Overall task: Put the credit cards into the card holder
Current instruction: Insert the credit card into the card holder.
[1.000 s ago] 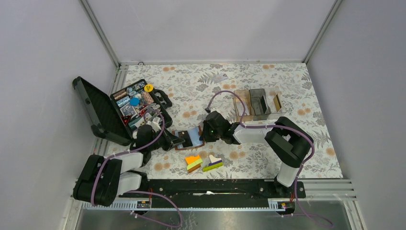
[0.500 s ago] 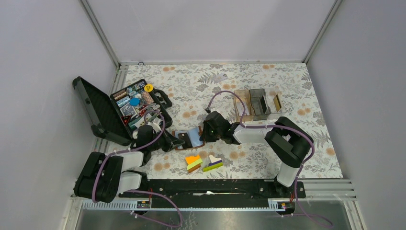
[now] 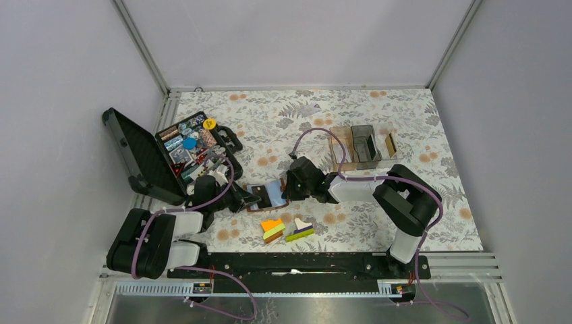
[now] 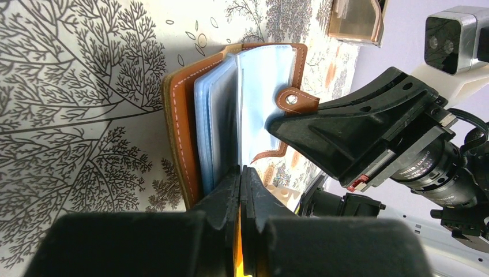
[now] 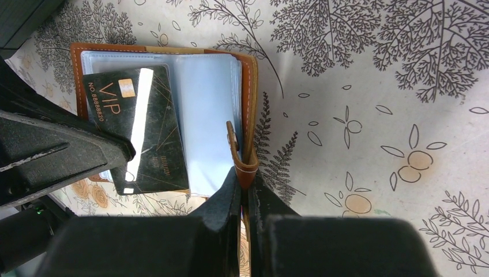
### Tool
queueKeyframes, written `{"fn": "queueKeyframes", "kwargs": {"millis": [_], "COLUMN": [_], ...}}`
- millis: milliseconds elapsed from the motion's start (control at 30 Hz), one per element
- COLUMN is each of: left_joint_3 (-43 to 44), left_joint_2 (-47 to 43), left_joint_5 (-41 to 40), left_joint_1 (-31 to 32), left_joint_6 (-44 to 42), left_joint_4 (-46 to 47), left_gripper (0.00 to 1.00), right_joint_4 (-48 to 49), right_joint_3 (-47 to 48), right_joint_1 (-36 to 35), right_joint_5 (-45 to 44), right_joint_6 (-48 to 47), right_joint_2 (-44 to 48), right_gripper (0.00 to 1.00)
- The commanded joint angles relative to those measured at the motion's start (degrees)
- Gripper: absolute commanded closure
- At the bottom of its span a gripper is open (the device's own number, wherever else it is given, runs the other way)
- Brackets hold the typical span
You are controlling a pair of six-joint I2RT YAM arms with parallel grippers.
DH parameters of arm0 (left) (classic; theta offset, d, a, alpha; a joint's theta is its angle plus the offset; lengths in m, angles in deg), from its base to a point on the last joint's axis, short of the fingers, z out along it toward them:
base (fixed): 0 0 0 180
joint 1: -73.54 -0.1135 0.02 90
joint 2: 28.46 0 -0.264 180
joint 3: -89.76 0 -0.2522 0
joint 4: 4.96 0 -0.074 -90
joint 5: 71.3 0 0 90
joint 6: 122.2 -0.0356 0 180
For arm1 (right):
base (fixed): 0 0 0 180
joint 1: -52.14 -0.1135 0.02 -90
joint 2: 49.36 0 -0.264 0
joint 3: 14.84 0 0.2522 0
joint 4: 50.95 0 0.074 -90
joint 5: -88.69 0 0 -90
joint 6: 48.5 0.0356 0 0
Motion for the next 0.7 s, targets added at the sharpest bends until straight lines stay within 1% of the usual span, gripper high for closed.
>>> {"fn": "queueKeyframes", "kwargs": {"millis": [0, 400, 667], "left_joint_3": [1.6, 1.4, 0.5], "left_joint_2": [0.9, 4.1, 4.0], "left_joint_5": [1.5, 1.7, 1.4], "left_joint_1": [-0.4, -0.3, -0.3], "left_joint_6": [0.1, 0.6, 1.9], "left_joint_4": [3.4, 4.8, 3.4], "left_gripper": [1.0, 1.0, 1.0], "right_joint_4": [-4.7, -5.1, -5.3], "right_joint_3": [0.3, 0.3, 0.3], "right_joint_1": [0.1, 0.1, 0.1], "right_joint_5": [-2.0, -2.1, -2.8], "right_joint_6": [-1.6, -1.7, -1.6], "right_joint_2": [-0.9, -0.8, -0.5], "right_gripper": [1.0, 1.0, 1.0]}}
